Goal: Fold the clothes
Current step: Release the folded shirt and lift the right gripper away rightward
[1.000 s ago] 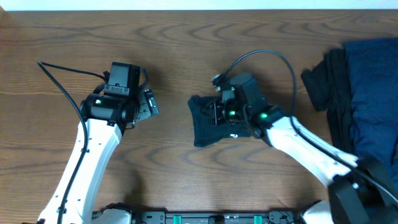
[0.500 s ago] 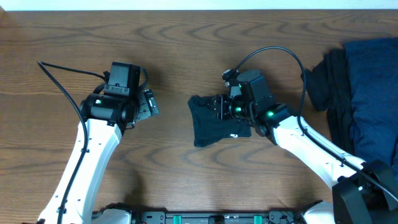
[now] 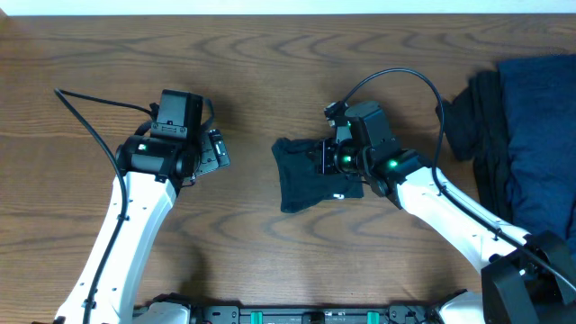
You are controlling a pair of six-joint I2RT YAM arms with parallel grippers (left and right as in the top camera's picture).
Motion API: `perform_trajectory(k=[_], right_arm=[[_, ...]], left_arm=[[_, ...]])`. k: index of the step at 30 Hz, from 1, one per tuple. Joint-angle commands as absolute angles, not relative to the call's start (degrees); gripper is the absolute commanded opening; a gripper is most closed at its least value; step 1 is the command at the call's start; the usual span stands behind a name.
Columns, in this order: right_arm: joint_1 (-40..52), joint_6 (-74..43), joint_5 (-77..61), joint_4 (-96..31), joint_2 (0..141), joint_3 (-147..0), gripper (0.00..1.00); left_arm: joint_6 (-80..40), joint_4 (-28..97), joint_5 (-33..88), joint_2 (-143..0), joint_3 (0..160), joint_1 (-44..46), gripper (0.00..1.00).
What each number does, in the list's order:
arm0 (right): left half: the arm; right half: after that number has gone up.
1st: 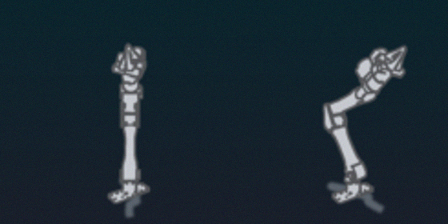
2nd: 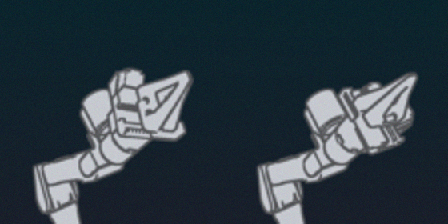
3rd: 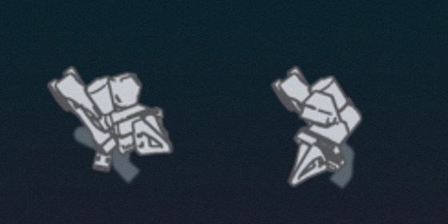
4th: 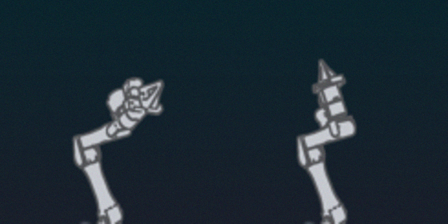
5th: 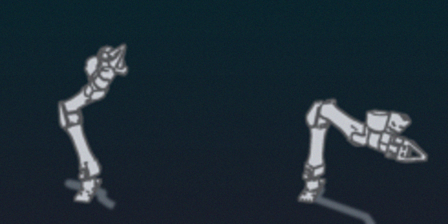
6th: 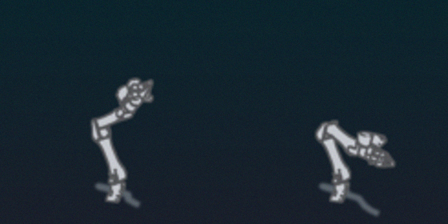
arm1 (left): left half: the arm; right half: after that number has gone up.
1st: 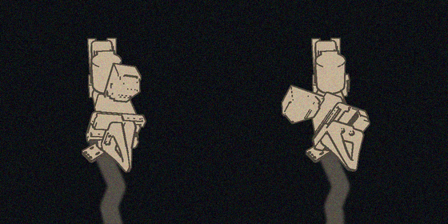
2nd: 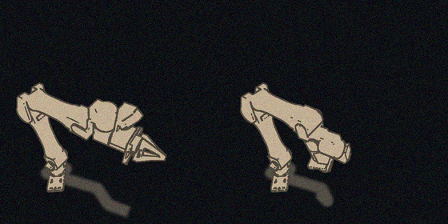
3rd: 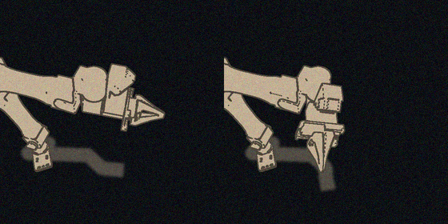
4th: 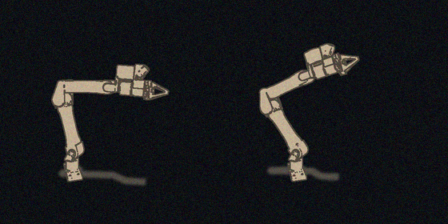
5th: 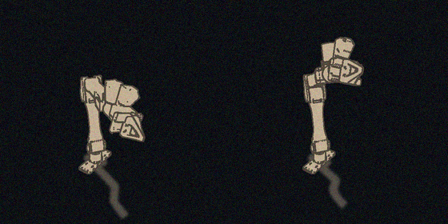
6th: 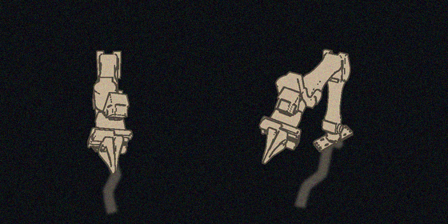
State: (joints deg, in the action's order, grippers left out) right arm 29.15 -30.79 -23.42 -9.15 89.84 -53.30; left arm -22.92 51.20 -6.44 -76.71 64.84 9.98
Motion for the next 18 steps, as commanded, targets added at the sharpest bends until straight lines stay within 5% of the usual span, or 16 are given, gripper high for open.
perform_trajectory(k=[1, 18], right_arm=[[28.73, -29.76, -24.23, -8.69, 89.62, -53.47, 0.01], [30.79, -36.29, -18.44, -6.55, 93.91, -53.45, 0.01]], left_arm=[[-23.22, 51.4, -7.35, -76.95, 64.99, 10.07, 0.98], [-23.22, 51.4, -7.35, -76.95, 64.99, 10.07, 0.98]])
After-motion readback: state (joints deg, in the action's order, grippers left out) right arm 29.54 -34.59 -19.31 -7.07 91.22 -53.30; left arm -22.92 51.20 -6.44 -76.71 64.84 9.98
